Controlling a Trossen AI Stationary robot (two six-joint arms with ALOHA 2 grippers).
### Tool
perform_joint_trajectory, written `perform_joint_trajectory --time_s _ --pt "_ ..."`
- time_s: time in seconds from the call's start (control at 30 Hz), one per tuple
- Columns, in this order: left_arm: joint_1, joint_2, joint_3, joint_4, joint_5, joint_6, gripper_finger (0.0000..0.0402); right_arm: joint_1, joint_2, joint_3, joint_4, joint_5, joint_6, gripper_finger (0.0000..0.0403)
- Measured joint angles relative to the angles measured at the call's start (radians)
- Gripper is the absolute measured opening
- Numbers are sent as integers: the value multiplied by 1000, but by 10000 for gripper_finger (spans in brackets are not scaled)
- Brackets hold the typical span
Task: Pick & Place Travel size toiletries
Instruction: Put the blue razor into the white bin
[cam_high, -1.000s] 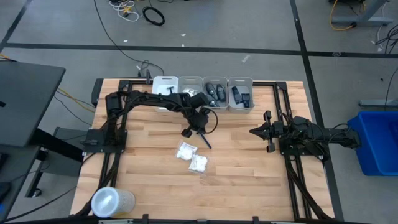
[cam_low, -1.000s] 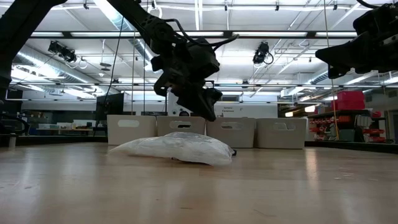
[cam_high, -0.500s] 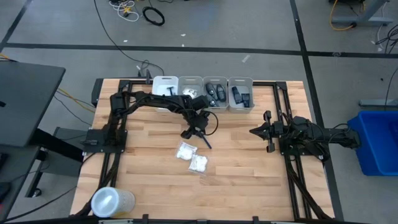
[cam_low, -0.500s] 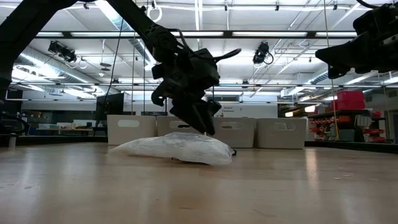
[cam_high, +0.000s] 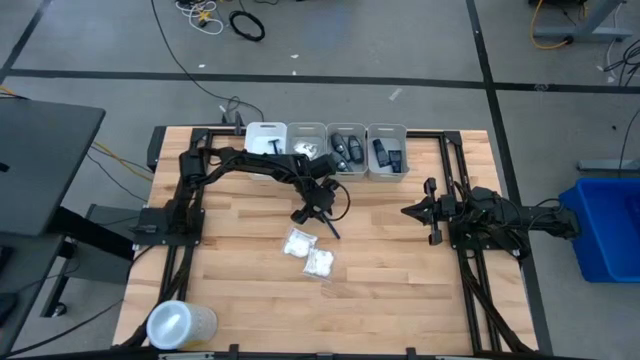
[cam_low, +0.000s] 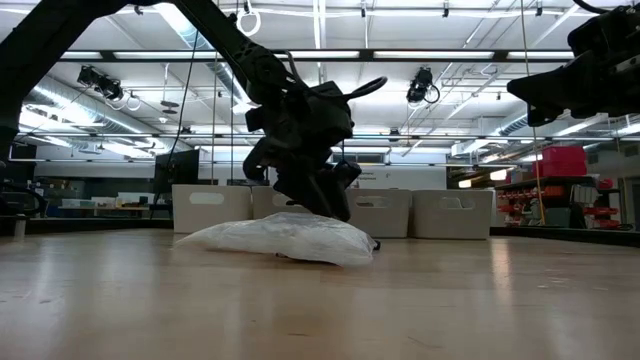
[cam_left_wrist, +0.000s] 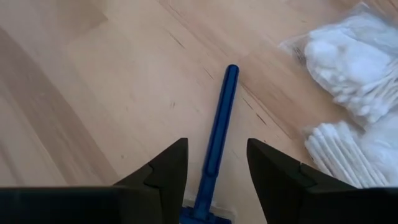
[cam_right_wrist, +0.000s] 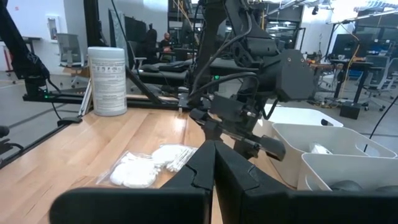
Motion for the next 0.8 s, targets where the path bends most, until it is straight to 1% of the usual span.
perform_joint_trajectory --time_s 0.2,0.37,0.67,0.8 --pt "0 0 -5 22 2 33 174 0 0 0 0 0 0 14" --pt "0 1 -57 109 7 30 174 0 0 0 0 0 0 14" --pt "3 1 -101 111 16 21 164 0 0 0 0 0 0 14" --pt "4 1 -101 113 -5 11 155 0 0 0 0 0 0 14"
